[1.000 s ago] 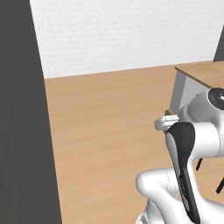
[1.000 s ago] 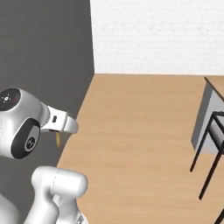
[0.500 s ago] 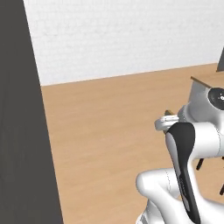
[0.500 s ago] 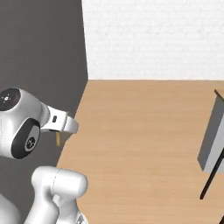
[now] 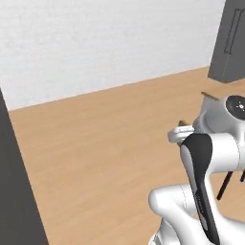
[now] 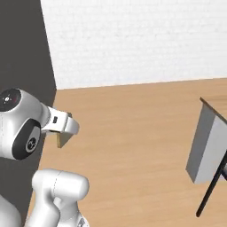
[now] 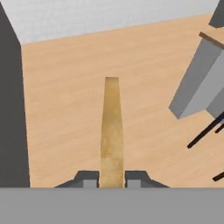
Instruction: Start the toaster. Once the lever pops up, take the bread to the plate on the dining counter.
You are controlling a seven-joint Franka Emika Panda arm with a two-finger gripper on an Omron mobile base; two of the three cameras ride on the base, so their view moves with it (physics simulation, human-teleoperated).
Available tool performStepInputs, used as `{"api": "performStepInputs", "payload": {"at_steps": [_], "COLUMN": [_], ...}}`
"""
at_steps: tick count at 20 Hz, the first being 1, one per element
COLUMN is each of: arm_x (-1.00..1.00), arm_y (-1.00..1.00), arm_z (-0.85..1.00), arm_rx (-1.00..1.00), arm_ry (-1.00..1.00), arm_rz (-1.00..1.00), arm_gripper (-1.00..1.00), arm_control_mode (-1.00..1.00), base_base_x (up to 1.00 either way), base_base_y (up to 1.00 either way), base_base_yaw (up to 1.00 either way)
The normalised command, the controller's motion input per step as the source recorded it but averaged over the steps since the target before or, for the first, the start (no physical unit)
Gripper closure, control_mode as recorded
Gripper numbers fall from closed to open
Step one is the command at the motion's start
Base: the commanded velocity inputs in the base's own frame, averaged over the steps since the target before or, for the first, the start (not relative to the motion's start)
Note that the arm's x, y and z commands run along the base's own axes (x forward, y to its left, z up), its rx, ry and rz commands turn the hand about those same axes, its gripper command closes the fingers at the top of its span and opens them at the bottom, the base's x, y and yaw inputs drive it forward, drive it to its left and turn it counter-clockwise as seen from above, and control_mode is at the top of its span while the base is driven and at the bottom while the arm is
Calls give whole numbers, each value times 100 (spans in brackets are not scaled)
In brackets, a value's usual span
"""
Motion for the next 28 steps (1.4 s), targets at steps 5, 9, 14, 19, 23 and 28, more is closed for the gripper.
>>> {"api": "performStepInputs", "payload": {"at_steps": [5,9,14,19,23,28], "arm_x": [0,0,0,0,0,0], "arm_y": [0,0,0,0,0,0], "arm_z": [0,0,0,0,0,0], "arm_rx": [0,0,0,0,0,0], "arm_ry": [0,0,0,0,0,0], "arm_rz": [0,0,0,0,0,0], "arm_gripper": [100,100,100,100,100,100], "arm_control_mode": [100,100,100,100,100,100], "base_base_x": [43,35,38,40,51,73], "base_base_y": [0,0,0,0,3,33], "base_base_yaw": [-73,-75,-74,-73,-67,-46]}}
